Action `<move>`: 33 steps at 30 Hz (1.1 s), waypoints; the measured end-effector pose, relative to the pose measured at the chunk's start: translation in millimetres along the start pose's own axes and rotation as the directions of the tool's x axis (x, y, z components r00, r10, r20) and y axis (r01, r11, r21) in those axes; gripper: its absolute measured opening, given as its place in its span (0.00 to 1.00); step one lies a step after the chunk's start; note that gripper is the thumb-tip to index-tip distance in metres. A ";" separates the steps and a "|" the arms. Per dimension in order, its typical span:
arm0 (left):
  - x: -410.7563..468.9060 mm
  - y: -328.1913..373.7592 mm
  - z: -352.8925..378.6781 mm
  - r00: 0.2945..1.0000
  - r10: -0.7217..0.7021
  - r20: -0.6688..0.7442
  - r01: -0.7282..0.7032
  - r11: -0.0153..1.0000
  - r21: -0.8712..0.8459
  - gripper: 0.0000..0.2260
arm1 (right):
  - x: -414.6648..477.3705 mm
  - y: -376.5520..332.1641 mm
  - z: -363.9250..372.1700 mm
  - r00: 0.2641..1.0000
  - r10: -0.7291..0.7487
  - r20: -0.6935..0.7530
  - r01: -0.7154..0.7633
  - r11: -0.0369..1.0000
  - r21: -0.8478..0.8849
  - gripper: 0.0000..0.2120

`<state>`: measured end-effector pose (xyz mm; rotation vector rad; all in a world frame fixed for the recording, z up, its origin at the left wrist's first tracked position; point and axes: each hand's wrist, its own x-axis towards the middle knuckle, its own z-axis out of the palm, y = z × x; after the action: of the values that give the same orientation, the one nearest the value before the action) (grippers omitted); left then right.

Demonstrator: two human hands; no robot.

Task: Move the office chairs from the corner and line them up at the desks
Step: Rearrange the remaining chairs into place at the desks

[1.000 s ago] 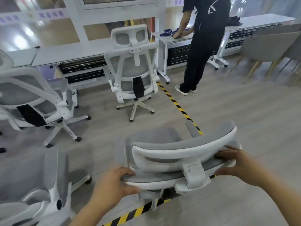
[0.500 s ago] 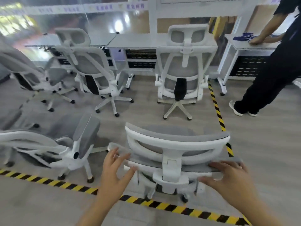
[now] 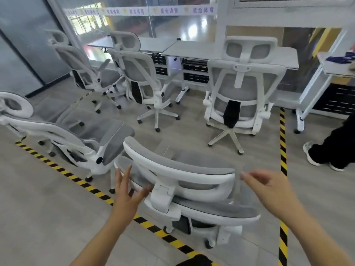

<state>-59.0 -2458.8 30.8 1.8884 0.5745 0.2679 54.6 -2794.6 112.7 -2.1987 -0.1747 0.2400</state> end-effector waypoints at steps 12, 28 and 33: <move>29.2 18.8 19.8 0.991 -0.131 0.006 0.131 0.991 -0.030 0.42 | 108.4 -71.3 29.5 0.436 -0.345 0.831 0.314 0.924 0.219 0.33; -93.6 101.8 260.8 0.588 -0.492 -0.643 0.114 0.837 -0.536 0.21 | 115.6 -22.0 12.8 0.211 -0.486 0.848 0.205 0.871 0.447 0.49; -98.0 113.6 292.4 0.488 -0.524 -0.698 0.129 0.834 -0.536 0.31 | 114.7 -15.2 -4.9 0.234 -0.483 0.844 0.082 0.875 0.478 0.42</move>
<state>16.3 -2778.7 31.3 1.0745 1.4022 0.9804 166.6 -2765.1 115.3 -1.3114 -1.1379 1.2964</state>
